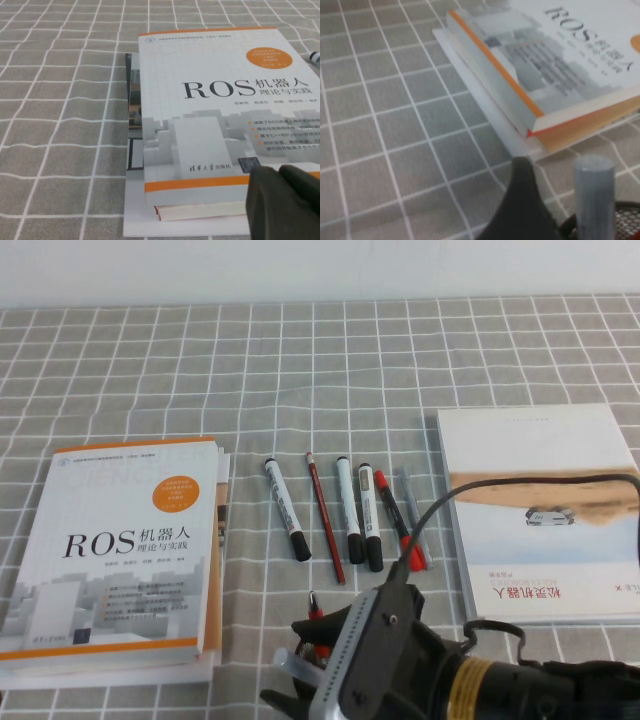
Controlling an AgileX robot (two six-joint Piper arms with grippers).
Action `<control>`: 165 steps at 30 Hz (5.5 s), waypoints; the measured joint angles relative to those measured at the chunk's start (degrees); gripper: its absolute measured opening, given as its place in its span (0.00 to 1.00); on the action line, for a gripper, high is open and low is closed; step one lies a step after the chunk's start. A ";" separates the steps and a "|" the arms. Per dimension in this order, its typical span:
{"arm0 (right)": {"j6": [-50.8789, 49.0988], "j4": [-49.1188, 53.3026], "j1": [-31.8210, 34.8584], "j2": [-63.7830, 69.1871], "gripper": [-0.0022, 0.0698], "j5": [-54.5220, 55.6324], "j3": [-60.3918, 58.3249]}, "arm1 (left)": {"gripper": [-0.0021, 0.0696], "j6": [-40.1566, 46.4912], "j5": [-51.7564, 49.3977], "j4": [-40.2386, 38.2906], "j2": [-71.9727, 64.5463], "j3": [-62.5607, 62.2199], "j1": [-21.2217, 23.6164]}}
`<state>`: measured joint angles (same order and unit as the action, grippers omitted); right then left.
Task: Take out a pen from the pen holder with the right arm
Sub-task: 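Take a marker out of the pen holder and lay it on the table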
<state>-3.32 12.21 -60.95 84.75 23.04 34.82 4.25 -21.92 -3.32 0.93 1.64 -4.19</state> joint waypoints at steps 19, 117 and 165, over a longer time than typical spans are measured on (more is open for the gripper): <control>0.00 0.24 0.00 4.10 0.51 -3.63 3.75 | 0.02 0.00 0.00 0.00 0.00 0.00 0.00; -1.54 -27.04 25.32 51.42 0.15 -64.55 85.29 | 0.02 0.00 0.00 0.00 0.00 0.00 0.00; -1.54 -15.74 25.49 -18.88 0.01 -61.86 25.60 | 0.02 0.00 0.00 0.00 0.00 0.00 0.00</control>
<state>-4.86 -3.54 -35.47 65.86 -38.83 60.42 4.25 -21.92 -3.32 0.93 1.64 -4.19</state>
